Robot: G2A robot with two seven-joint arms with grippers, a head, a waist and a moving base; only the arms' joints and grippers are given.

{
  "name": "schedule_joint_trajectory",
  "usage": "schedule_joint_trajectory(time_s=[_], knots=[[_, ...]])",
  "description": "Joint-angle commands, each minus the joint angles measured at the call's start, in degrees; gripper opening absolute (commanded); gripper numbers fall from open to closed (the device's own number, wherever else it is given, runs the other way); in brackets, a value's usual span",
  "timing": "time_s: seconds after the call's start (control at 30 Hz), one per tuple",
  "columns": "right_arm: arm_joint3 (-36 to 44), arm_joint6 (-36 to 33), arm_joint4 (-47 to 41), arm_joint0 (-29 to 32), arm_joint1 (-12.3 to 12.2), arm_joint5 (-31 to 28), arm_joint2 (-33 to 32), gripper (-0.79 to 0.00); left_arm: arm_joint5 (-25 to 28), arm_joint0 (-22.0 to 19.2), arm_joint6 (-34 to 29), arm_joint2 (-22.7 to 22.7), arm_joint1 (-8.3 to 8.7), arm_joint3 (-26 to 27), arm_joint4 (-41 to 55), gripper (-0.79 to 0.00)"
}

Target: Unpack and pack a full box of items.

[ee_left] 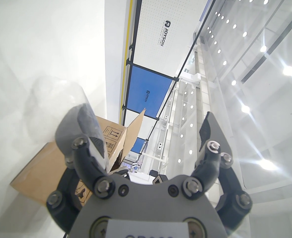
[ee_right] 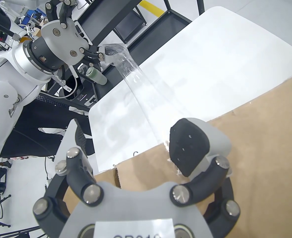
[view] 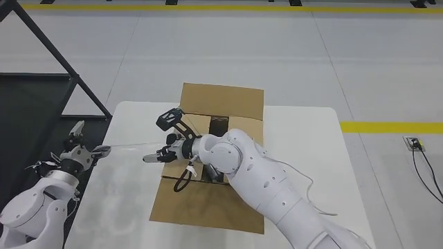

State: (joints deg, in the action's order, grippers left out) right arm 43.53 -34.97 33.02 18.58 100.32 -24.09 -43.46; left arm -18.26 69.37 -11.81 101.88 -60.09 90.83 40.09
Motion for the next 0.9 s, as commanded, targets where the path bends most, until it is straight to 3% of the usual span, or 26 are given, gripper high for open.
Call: schedule_joint_trajectory(time_s=[0.0, 0.53, 0.87], knots=[[0.07, 0.07, 0.09, 0.05, 0.02, -0.07, -0.13, 0.000, -0.17, 0.33, -0.23, -0.02, 0.01, 0.32, -0.34, 0.000], [1.26, -0.30, 1.02, 0.31, 0.26, -0.11, -0.72, 0.000, -4.83, 3.89, -4.62, 0.59, 0.63, 0.26, -4.78, 0.000], [2.39, -0.50, 1.65, 0.68, 0.31, 0.01, -1.17, 0.000, -5.08, 7.86, -8.26, 1.36, 0.99, 4.32, -7.43, 0.000]])
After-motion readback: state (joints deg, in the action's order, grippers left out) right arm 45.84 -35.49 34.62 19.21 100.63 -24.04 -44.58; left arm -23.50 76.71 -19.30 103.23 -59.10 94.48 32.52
